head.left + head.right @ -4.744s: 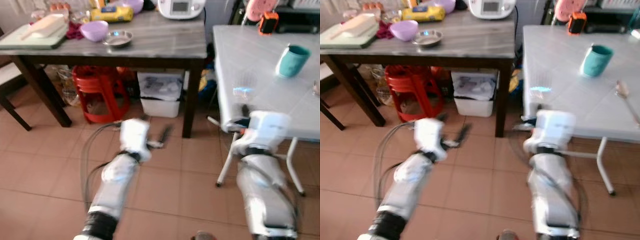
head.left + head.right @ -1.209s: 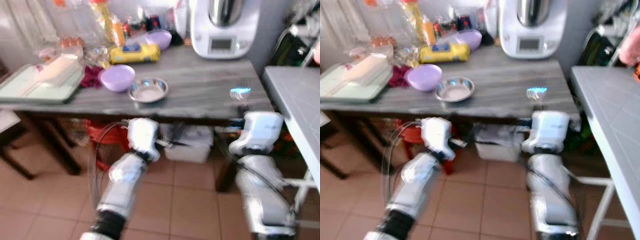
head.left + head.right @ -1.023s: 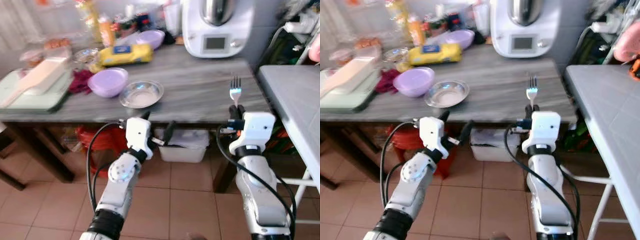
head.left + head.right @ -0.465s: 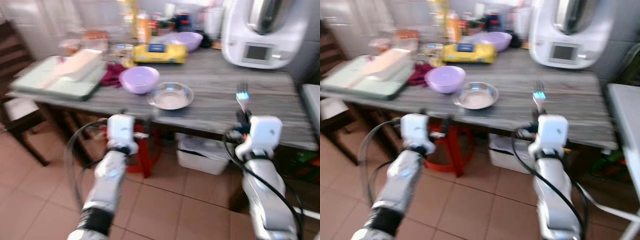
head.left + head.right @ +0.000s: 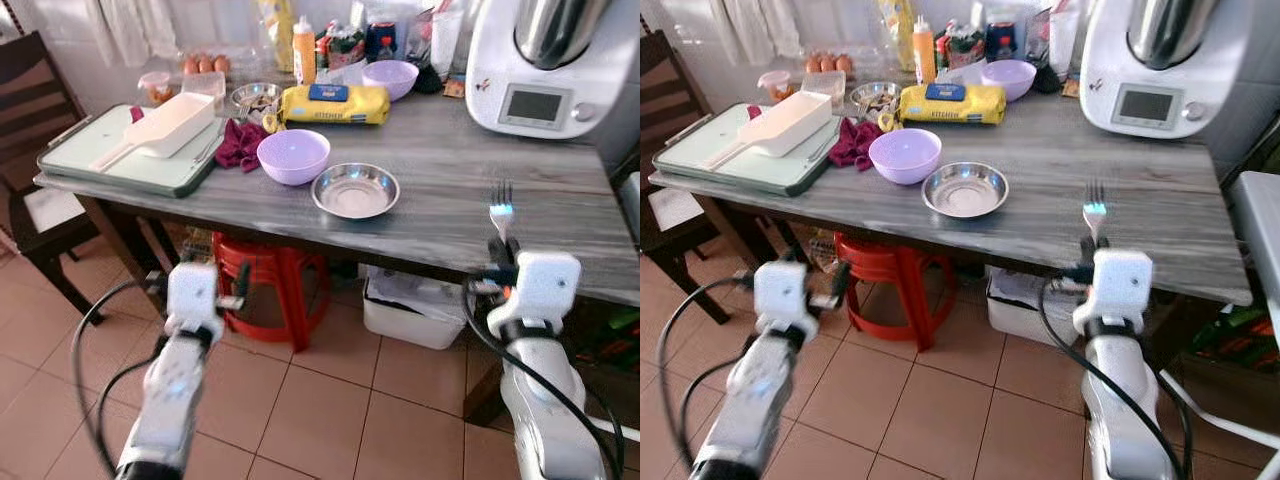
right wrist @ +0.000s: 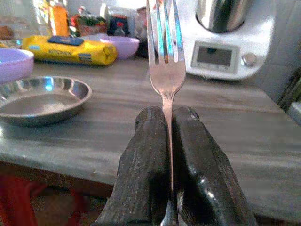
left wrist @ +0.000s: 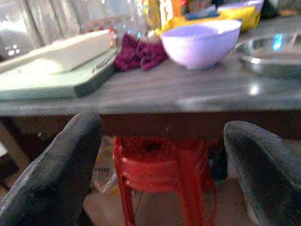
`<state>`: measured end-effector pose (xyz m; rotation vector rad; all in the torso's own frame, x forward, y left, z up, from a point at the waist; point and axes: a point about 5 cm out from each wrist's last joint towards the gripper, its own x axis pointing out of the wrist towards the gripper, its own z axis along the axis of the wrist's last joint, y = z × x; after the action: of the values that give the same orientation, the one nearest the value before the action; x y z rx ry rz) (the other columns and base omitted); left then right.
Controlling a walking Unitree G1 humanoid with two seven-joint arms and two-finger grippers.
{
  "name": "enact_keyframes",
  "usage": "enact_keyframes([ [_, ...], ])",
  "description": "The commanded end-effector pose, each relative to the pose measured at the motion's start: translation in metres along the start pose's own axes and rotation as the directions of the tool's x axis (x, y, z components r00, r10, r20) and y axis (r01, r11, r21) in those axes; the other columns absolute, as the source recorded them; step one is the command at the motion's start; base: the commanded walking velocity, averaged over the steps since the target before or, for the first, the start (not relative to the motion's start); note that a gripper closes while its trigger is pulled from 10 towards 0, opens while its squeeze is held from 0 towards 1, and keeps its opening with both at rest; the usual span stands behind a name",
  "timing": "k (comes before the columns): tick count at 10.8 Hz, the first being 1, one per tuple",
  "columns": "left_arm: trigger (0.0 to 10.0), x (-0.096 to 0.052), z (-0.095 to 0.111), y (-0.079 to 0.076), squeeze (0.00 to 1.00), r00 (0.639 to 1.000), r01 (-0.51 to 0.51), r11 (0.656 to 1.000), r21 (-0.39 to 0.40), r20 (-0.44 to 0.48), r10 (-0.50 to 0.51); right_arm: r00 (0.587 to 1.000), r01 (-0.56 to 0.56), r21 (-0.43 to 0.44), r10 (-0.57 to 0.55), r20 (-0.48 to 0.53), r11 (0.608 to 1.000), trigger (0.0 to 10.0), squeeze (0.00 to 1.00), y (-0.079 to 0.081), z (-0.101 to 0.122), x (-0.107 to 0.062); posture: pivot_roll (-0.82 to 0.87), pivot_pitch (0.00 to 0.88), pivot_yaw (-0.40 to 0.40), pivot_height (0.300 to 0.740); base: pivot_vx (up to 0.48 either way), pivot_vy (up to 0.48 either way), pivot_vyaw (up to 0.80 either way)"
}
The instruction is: Setting the table
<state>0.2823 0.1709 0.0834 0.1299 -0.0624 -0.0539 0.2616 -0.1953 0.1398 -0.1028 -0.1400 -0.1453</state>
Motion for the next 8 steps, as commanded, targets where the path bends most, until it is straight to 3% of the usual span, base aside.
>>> enact_keyframes([
  [1,10.0,-0.001,0.004,0.005,0.00,1.000,-0.014,1.000,0.009,0.006,0.014,1.000,0.021,0.021,-0.021,0.022,1.000,10.0,0.00,-0.002,0.005,-0.001,-0.17,0.051,0.068,0.740,0.000,0.000,0.00],
  [4,10.0,0.004,0.010,-0.005,0.00,1.000,0.026,1.000,-0.015,0.014,-0.026,1.000,0.010,0.032,-0.011,0.019,0.999,10.0,0.00,0.007,0.003,-0.001,-0.17,0.057,0.088,0.740,0.000,0.000,-0.47],
  [8,10.0,0.011,0.015,-0.012,0.00,0.998,0.068,0.997,-0.031,0.019,-0.068,0.999,0.048,0.037,-0.048,0.016,0.998,10.0,0.00,0.001,0.003,-0.003,-0.18,0.064,0.102,0.740,0.000,0.323,-0.60],
])
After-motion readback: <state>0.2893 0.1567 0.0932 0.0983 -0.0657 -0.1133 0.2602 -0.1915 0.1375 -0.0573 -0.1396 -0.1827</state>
